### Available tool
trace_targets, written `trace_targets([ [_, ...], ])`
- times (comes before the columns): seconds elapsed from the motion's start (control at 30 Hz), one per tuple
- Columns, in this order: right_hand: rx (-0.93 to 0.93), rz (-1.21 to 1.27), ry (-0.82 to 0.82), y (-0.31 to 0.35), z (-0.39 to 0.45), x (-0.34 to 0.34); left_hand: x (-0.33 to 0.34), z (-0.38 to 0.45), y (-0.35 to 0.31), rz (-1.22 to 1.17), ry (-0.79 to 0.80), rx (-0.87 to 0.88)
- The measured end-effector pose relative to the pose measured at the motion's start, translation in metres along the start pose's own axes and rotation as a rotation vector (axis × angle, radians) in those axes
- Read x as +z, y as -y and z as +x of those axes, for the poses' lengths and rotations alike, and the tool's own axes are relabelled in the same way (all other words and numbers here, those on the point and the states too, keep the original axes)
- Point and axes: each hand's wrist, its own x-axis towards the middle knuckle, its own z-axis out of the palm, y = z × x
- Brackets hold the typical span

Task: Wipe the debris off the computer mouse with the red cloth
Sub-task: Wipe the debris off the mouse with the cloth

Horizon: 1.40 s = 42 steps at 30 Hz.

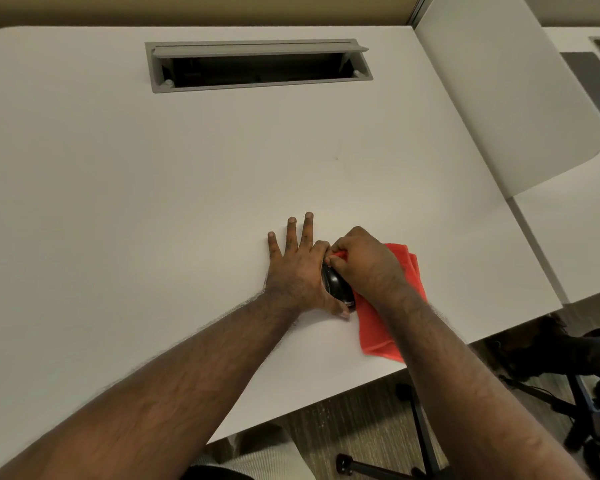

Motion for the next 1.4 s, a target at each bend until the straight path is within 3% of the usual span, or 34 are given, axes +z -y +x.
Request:
trace_targets([
  [0.1, -0.02, -0.055, -0.008, 0.002, 0.0, 0.002, 0.001, 0.001, 0.001, -0.011, 0.007, 0.001],
  [0.23, 0.125, -0.04, -0.063, 0.003, 0.009, 0.002, 0.001, 0.003, 0.002, -0.013, 0.007, 0.008],
  [0.43, -0.043, -0.169, -0.087, 0.012, -0.002, 0.013, 0.0, 0.002, 0.0, -0.049, 0.029, -0.002],
  [0.63, -0.021, -0.133, -0.164, 0.009, -0.006, 0.012, -0.003, 0.0, -0.001, -0.063, 0.047, -0.006],
  [0.87, -0.22, -0.173, 0.038, -0.008, -0.022, -0.001, 0.002, 0.001, 0.0, -0.046, 0.022, 0.002],
  [1.03, -0.101, -0.029, -0.05, -0.006, -0.011, -0.003, 0.005, 0.001, 0.001, -0.034, -0.002, 0.012],
  [1.27, -0.306, 0.015, 0.074, -0.028, -0.038, -0.001, 0.0, 0.0, 0.0, 0.027, 0.011, 0.016],
  [1.4, -0.327, 0.089, 0.025, -0.042, -0.058, 0.006, -0.009, -0.003, -0.004, 0.055, 0.07, 0.009],
])
